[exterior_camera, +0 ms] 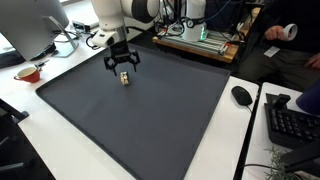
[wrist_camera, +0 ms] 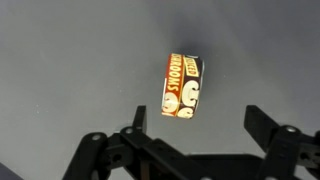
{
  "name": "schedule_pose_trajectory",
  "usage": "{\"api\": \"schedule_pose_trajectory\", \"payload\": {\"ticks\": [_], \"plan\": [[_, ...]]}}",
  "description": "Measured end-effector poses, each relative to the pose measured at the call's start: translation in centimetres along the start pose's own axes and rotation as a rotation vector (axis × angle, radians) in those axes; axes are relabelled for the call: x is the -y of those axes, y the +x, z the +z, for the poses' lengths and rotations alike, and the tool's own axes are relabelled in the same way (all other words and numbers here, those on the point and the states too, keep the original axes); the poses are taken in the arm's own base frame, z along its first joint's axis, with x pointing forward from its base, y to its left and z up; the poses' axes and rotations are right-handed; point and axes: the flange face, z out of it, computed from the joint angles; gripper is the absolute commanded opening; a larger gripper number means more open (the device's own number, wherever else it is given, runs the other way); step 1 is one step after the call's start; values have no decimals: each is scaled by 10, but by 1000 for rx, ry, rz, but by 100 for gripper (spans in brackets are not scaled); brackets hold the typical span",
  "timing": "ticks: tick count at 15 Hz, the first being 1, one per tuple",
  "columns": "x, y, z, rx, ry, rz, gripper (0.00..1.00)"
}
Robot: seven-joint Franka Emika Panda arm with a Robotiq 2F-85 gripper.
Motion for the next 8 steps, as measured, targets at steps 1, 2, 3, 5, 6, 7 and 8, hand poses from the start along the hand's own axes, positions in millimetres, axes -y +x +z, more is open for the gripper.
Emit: {"api": "schedule_pose_trajectory", "payload": {"ticks": [1,2,3,5,6,7,8], "plan": [[-2,0,4,0,-1,-3,100],[-4,0,8,0,-2,-3,100],[-6,0,11,-2,-5,-2,100],[-9,-1,14,-4,-11,-1,100],[-11,-1,15,-4,-13,0,100],[-13,-1,16,-3,-15,0,100],[-16,-1,16,0,-19,1,100]]}}
